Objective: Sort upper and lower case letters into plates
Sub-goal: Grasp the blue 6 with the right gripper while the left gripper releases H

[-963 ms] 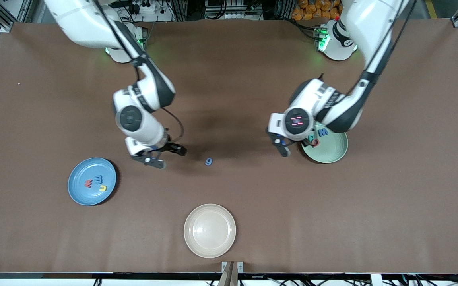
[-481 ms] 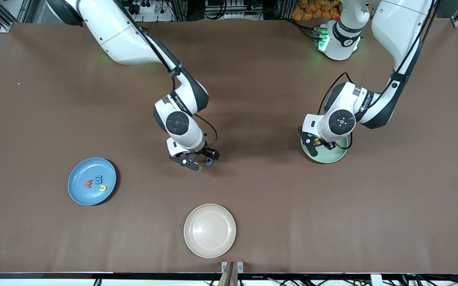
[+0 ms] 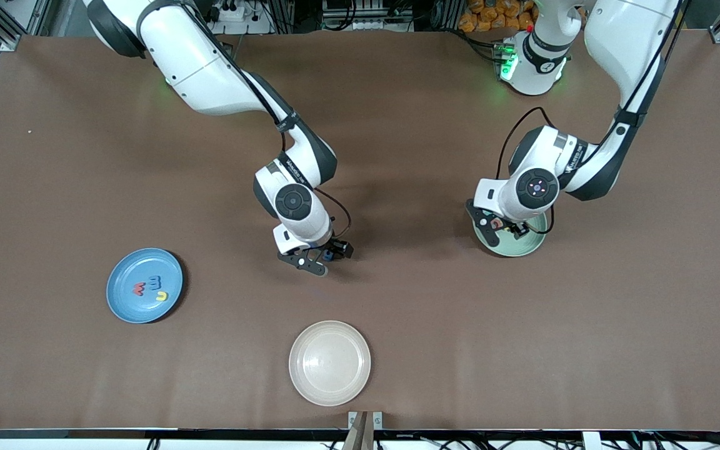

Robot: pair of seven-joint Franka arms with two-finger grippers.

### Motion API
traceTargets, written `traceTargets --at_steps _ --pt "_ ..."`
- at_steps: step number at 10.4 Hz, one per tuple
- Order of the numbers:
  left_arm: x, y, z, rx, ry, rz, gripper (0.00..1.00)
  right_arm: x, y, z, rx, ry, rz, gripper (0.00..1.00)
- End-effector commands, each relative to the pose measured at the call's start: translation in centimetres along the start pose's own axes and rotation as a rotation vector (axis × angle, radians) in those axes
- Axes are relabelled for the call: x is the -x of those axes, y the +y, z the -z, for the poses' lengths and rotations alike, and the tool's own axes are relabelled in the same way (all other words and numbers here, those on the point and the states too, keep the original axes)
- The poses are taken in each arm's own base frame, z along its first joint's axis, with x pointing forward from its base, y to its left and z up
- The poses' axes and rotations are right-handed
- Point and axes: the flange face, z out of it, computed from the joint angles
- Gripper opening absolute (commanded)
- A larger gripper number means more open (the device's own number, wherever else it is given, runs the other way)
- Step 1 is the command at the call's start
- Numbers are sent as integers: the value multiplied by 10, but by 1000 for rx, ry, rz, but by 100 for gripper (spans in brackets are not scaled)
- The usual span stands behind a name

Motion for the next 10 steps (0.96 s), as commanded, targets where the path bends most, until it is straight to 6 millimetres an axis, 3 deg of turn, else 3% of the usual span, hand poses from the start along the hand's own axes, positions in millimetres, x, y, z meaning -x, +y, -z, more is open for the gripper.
traceTargets --at_steps 1,4,5,6,8,9,10 --pt "-3 -9 28 -10 6 164 100 -2 -6 0 11 11 -21 100" --pt "6 -39 67 1 33 522 100 -1 -5 -1 18 11 -24 100" --pt "8 -41 73 45 1 605 100 -1 -5 -1 20 10 -24 64" --pt "9 -42 76 64 -4 686 100 -2 -5 -2 20 11 -27 1" --pt "27 -54 112 39 48 759 100 -2 -5 -1 26 21 -11 0" --pt "35 -63 139 18 94 773 100 -5 -3 0 30 29 -7 0" --pt "57 -77 170 2 120 815 100 -9 -3 5 25 33 -11 0"
